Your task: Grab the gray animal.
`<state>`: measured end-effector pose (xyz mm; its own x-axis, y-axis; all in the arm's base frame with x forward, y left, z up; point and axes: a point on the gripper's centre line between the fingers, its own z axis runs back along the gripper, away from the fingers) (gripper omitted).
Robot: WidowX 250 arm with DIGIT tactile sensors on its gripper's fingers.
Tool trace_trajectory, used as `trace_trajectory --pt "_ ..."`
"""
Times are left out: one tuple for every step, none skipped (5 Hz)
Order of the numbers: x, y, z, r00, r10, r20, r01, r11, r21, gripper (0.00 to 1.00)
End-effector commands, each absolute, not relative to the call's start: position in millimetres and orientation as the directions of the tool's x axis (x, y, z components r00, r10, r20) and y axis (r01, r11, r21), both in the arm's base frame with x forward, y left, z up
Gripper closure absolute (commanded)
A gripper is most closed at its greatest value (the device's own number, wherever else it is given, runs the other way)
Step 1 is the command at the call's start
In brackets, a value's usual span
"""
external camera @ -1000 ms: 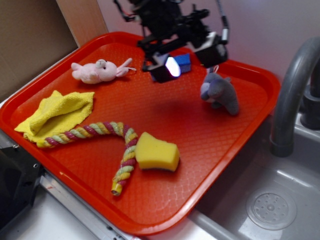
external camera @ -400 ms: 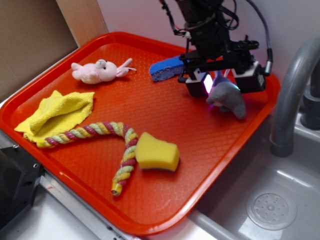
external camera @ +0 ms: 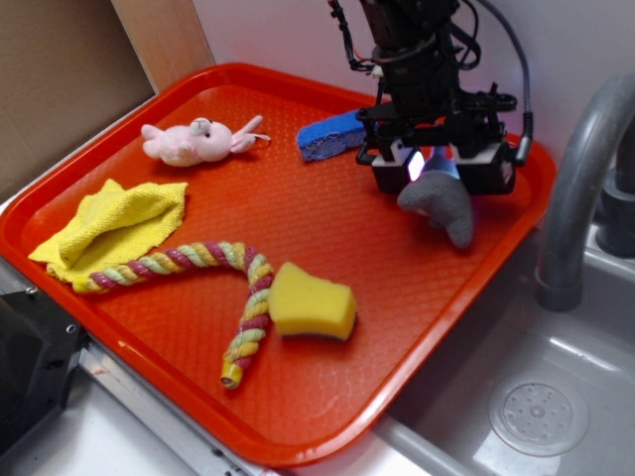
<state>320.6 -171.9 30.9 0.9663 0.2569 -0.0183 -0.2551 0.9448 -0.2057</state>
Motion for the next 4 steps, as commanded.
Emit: trace_trajectory --pt "321 -173 63 0.971 0.230 0.065 -0.222 0.968 -0.117 1.00" --pt "316 -168 90 0.960 0.256 0.112 -0.249 0.966 -0.069 1.00" --pt "313 -145 128 0.943 0.282 0.175 -0.281 0.959 -0.029 1.00" --pt "297 -120 174 0.931 0.299 0.211 -0.299 0.954 -0.033 1.00"
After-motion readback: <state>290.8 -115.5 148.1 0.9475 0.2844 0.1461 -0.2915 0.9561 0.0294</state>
